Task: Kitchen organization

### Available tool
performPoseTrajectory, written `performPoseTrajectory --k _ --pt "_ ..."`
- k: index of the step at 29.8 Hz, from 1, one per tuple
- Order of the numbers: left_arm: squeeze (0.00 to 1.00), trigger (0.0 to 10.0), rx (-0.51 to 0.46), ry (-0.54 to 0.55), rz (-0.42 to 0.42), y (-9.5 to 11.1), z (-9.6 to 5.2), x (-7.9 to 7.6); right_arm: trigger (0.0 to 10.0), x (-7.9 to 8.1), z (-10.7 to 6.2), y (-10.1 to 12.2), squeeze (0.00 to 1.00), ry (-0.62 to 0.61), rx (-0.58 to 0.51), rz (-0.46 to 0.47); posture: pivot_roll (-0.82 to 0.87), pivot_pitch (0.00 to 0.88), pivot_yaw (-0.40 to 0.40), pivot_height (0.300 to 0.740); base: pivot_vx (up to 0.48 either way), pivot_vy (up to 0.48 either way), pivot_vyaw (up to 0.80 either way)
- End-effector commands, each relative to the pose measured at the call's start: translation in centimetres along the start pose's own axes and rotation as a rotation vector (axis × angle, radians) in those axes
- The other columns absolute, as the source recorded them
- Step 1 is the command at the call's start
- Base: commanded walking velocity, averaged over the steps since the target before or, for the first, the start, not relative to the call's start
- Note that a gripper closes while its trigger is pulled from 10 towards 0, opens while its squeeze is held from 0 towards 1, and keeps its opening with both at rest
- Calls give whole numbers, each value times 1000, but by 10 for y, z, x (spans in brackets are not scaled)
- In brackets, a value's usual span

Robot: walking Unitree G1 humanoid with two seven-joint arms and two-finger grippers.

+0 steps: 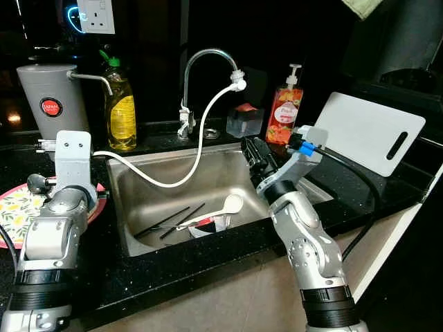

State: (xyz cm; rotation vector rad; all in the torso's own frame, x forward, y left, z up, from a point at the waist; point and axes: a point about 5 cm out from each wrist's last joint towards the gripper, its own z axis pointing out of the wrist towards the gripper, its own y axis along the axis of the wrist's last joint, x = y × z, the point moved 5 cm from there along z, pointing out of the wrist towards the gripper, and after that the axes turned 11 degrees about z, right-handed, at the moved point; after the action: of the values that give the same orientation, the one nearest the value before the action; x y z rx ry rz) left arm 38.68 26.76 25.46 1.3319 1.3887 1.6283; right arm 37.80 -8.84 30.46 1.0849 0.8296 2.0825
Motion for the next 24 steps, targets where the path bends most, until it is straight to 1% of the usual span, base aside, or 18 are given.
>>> performPoseTrajectory --k 1,5,12,17,20,24 --pt "0 10000 43 6 -7 -8 2 -2 10000 1 0 2 0 4 0 -8 -38 0 -73 740 0 0 0" --pt "0 10000 53 30 -9 -7 5 0 10000 0 -1 4 0 -2 -3 -11 -46 0 -67 740 0 0 0" --pt "0 10000 129 111 -31 -14 15 7 10000 -1 -2 4 0 -8 -5 -12 -53 0 -61 740 0 0 0" --pt "0 10000 160 144 -21 -17 19 8 10000 -1 -2 5 0 -12 -8 -13 -61 0 -56 740 0 0 0" --pt "0 10000 195 193 -37 -25 21 15 10000 -2 -3 6 0 -16 -9 -15 -63 0 -55 740 0 0 0" --pt "0 10000 217 225 -57 -30 22 21 10000 -3 -4 6 0 -18 -8 -16 -63 0 -55 740 0 0 0"
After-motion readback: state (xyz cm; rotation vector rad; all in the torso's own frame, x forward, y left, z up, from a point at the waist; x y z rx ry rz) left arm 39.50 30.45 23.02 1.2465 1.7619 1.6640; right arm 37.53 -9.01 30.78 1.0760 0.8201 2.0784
